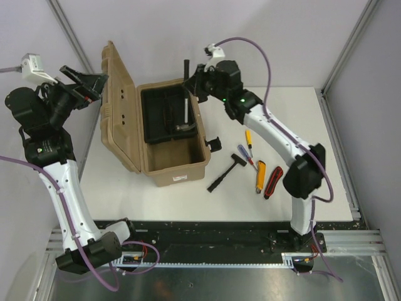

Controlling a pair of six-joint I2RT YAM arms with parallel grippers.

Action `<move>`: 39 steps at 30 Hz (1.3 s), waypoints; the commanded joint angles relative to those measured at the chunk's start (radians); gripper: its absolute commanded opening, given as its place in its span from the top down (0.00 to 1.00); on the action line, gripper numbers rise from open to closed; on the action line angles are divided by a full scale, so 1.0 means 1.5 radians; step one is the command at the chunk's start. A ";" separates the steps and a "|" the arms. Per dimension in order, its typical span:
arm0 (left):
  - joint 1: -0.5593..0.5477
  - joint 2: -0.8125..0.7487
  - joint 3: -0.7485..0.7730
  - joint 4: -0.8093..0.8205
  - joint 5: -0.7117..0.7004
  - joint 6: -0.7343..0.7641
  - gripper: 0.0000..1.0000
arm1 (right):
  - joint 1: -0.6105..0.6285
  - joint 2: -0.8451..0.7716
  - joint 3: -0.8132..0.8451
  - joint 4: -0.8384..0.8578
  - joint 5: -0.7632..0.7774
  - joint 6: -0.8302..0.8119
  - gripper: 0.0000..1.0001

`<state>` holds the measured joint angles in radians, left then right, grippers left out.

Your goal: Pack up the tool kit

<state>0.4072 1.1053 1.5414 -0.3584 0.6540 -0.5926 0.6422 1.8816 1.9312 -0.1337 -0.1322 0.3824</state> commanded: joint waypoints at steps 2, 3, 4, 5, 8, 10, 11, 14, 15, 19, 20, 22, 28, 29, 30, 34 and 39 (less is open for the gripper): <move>-0.010 -0.014 0.012 0.009 -0.011 0.018 0.01 | 0.021 0.102 0.125 0.043 0.024 -0.044 1.00; -0.012 -0.017 0.009 0.009 -0.012 0.018 0.01 | 0.022 0.120 0.141 0.043 0.027 -0.046 1.00; -0.013 -0.019 0.006 0.009 -0.013 0.018 0.00 | 0.022 0.136 0.153 0.045 0.030 -0.047 1.00; -0.014 -0.020 0.004 0.008 -0.014 0.020 0.01 | 0.023 0.149 0.164 0.048 0.031 -0.048 1.00; -0.017 -0.024 -0.001 0.006 -0.016 0.022 0.00 | 0.023 0.184 0.198 0.046 0.033 -0.053 1.00; -0.018 -0.027 -0.003 0.004 -0.018 0.025 0.01 | 0.024 0.207 0.222 0.035 0.039 -0.065 1.00; -0.018 -0.028 -0.004 0.003 -0.019 0.025 0.01 | 0.024 0.218 0.232 0.028 0.045 -0.071 1.00; -0.019 -0.029 -0.007 0.001 -0.020 0.026 0.01 | 0.025 0.242 0.246 0.014 0.057 -0.082 1.00; -0.019 -0.029 -0.008 0.001 -0.021 0.026 0.01 | 0.025 0.248 0.247 0.012 0.060 -0.086 1.00; -0.020 -0.030 -0.010 0.000 -0.022 0.029 0.01 | 0.028 0.275 0.260 -0.012 0.076 -0.111 1.00; -0.020 -0.030 -0.011 0.000 -0.022 0.029 0.01 | 0.029 0.281 0.266 -0.021 0.081 -0.118 1.00; -0.020 -0.030 -0.012 -0.001 -0.023 0.030 0.01 | 0.031 0.296 0.276 -0.037 0.086 -0.129 1.00; -0.020 -0.028 -0.013 -0.001 -0.026 0.031 0.01 | 0.031 0.333 0.285 -0.042 0.088 -0.141 0.99; -0.020 -0.027 -0.013 -0.001 -0.027 0.030 0.01 | 0.031 0.339 0.286 -0.035 0.088 -0.142 0.99; -0.020 -0.026 -0.011 -0.001 -0.028 0.030 0.01 | 0.030 0.347 0.289 -0.029 0.088 -0.143 0.98; -0.020 -0.023 -0.005 -0.002 -0.033 0.029 0.01 | 0.026 0.380 0.320 -0.008 0.088 -0.144 0.96; -0.020 -0.021 -0.005 -0.002 -0.039 0.033 0.01 | 0.021 0.417 0.350 0.001 0.088 -0.143 0.92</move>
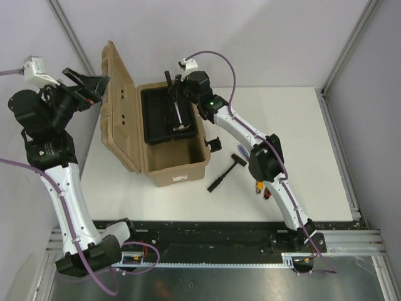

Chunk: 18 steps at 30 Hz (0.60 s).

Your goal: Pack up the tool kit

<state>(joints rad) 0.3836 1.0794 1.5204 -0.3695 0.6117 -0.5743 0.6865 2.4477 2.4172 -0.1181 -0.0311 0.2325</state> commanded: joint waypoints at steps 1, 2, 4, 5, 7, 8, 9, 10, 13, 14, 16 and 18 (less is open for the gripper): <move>-0.005 -0.003 0.009 0.005 -0.011 0.022 0.01 | -0.008 0.044 0.026 -0.008 0.021 -0.043 0.92; -0.005 -0.003 0.009 0.005 -0.012 0.023 0.01 | -0.009 0.048 0.024 -0.006 0.030 -0.042 0.91; -0.004 -0.001 0.010 0.006 -0.014 0.023 0.01 | -0.010 0.053 0.016 0.003 0.037 -0.041 0.91; -0.005 0.001 0.011 0.006 -0.015 0.023 0.01 | -0.010 0.055 0.012 0.009 0.038 -0.040 0.91; -0.004 0.004 0.013 0.005 -0.017 0.024 0.01 | -0.010 0.061 0.009 0.017 0.041 -0.039 0.90; -0.004 0.005 0.013 0.005 -0.018 0.025 0.01 | -0.010 0.064 0.007 0.021 0.043 -0.037 0.89; -0.004 0.006 0.013 0.006 -0.019 0.024 0.01 | -0.010 0.067 0.007 0.024 0.045 -0.036 0.88; -0.004 0.007 0.014 0.005 -0.017 0.025 0.01 | -0.011 0.068 0.007 0.027 0.047 -0.034 0.87; -0.005 0.007 0.018 0.005 -0.010 0.028 0.01 | -0.010 0.068 0.005 0.035 0.052 -0.030 0.76; -0.006 0.006 0.020 0.005 -0.008 0.031 0.01 | -0.010 0.064 0.001 0.040 0.054 -0.028 0.71; -0.011 0.003 0.024 0.005 -0.002 0.035 0.01 | -0.009 0.053 -0.007 0.051 0.064 -0.028 0.59; -0.018 -0.001 0.031 0.005 0.008 0.039 0.01 | -0.008 0.039 -0.013 0.061 0.074 -0.027 0.47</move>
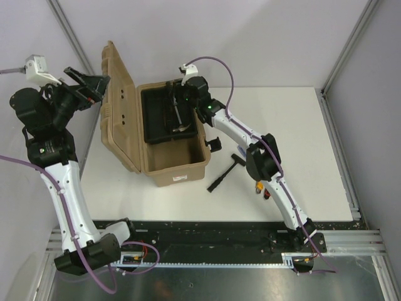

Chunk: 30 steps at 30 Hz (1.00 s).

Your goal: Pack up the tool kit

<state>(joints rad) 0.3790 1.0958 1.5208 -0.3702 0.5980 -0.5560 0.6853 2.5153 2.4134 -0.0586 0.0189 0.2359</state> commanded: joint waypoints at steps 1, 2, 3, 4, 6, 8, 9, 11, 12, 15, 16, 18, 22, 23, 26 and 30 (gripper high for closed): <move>-0.020 -0.014 0.033 0.006 0.022 0.028 0.01 | -0.007 -0.013 -0.013 0.025 0.044 -0.029 0.42; -0.027 -0.016 0.037 0.006 0.028 0.031 0.01 | -0.007 -0.021 -0.014 0.027 0.049 -0.029 0.39; -0.033 -0.017 0.042 0.006 0.034 0.034 0.01 | -0.008 -0.030 -0.015 0.029 0.053 -0.029 0.36; -0.042 -0.018 0.046 0.006 0.038 0.038 0.01 | -0.008 -0.040 -0.018 0.029 0.056 -0.029 0.34; -0.058 -0.021 0.056 0.006 0.049 0.047 0.01 | -0.010 -0.061 -0.026 0.028 0.056 -0.028 0.33; -0.078 -0.023 0.064 0.007 0.062 0.056 0.01 | -0.014 -0.081 -0.033 0.018 0.047 -0.027 0.34; -0.088 -0.024 0.066 0.007 0.064 0.061 0.01 | -0.015 -0.088 -0.036 0.009 0.037 -0.026 0.34; -0.103 -0.027 0.068 0.006 0.067 0.068 0.00 | -0.017 -0.099 -0.036 -0.014 0.013 -0.029 0.36; -0.107 -0.028 0.068 0.006 0.067 0.070 0.00 | -0.017 -0.100 -0.033 -0.028 0.004 -0.031 0.37; -0.112 -0.032 0.062 0.006 0.065 0.070 0.01 | -0.016 -0.087 -0.014 -0.076 -0.034 -0.033 0.41; -0.114 -0.033 0.060 0.006 0.065 0.070 0.01 | -0.016 -0.080 -0.010 -0.089 -0.038 -0.032 0.43; -0.117 -0.032 0.055 0.006 0.064 0.068 0.01 | -0.014 -0.067 -0.001 -0.106 -0.048 -0.029 0.47; -0.126 -0.031 0.040 0.006 0.059 0.067 0.01 | -0.011 -0.045 0.010 -0.118 -0.068 -0.019 0.49; -0.127 -0.031 0.037 0.006 0.058 0.066 0.01 | -0.010 -0.040 0.014 -0.117 -0.072 -0.018 0.49; -0.130 -0.030 0.031 0.006 0.052 0.064 0.01 | -0.010 -0.028 0.016 -0.097 -0.085 0.001 0.46; -0.131 -0.028 0.027 0.006 0.045 0.063 0.01 | -0.010 -0.010 0.022 -0.059 -0.087 0.040 0.41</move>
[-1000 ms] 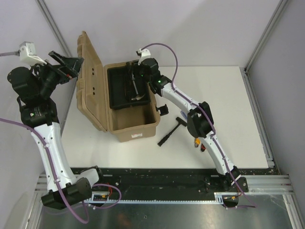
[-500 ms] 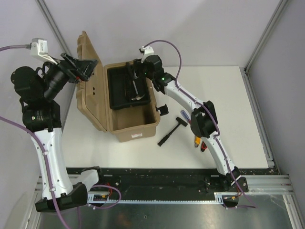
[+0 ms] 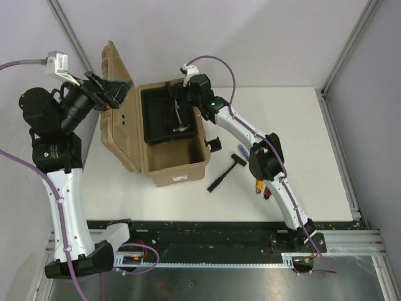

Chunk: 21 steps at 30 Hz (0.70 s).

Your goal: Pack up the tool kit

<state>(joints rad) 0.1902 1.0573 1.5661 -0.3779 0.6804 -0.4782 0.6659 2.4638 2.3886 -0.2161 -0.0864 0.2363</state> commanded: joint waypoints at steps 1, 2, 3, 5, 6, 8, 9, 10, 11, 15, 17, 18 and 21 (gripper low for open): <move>-0.005 -0.003 -0.004 0.011 -0.011 0.011 0.01 | 0.003 0.031 0.041 0.056 -0.018 0.048 0.40; -0.005 -0.003 -0.004 0.011 -0.012 0.011 0.01 | 0.003 0.037 0.045 0.062 -0.020 0.055 0.39; -0.005 -0.003 -0.004 0.011 -0.013 0.011 0.01 | 0.003 0.047 0.053 0.065 -0.020 0.061 0.39; -0.005 -0.003 -0.005 0.011 -0.017 0.010 0.00 | 0.002 0.063 0.065 0.068 -0.021 0.072 0.39; -0.005 -0.003 -0.005 0.011 -0.018 0.010 0.00 | 0.002 0.069 0.066 0.072 -0.022 0.079 0.39; -0.005 -0.005 -0.006 0.011 -0.020 0.010 0.00 | 0.000 0.078 0.064 0.083 -0.026 0.091 0.40; -0.005 -0.005 -0.007 0.011 -0.021 0.009 0.01 | 0.000 0.083 0.062 0.087 -0.026 0.098 0.40; -0.006 -0.006 -0.008 0.011 -0.022 0.009 0.01 | -0.001 0.087 0.063 0.091 -0.026 0.103 0.40; -0.006 -0.006 -0.009 0.011 -0.024 0.008 0.01 | 0.000 0.091 0.063 0.095 -0.024 0.107 0.39; -0.006 -0.008 -0.011 0.011 -0.030 0.005 0.00 | 0.004 0.099 0.063 0.121 -0.002 0.116 0.31; -0.005 -0.010 -0.011 0.011 -0.034 0.005 0.01 | 0.011 0.100 0.063 0.132 0.019 0.108 0.26; -0.005 -0.011 -0.011 0.011 -0.035 0.004 0.01 | 0.015 0.102 0.065 0.134 0.029 0.101 0.24; -0.005 -0.014 -0.013 0.011 -0.034 0.004 0.01 | 0.029 0.111 0.079 0.131 0.081 0.072 0.22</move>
<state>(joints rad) 0.1890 1.0588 1.5501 -0.3798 0.6411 -0.4789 0.6880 2.5771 2.4676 0.0059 -0.0761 0.3820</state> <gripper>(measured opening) 0.994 0.770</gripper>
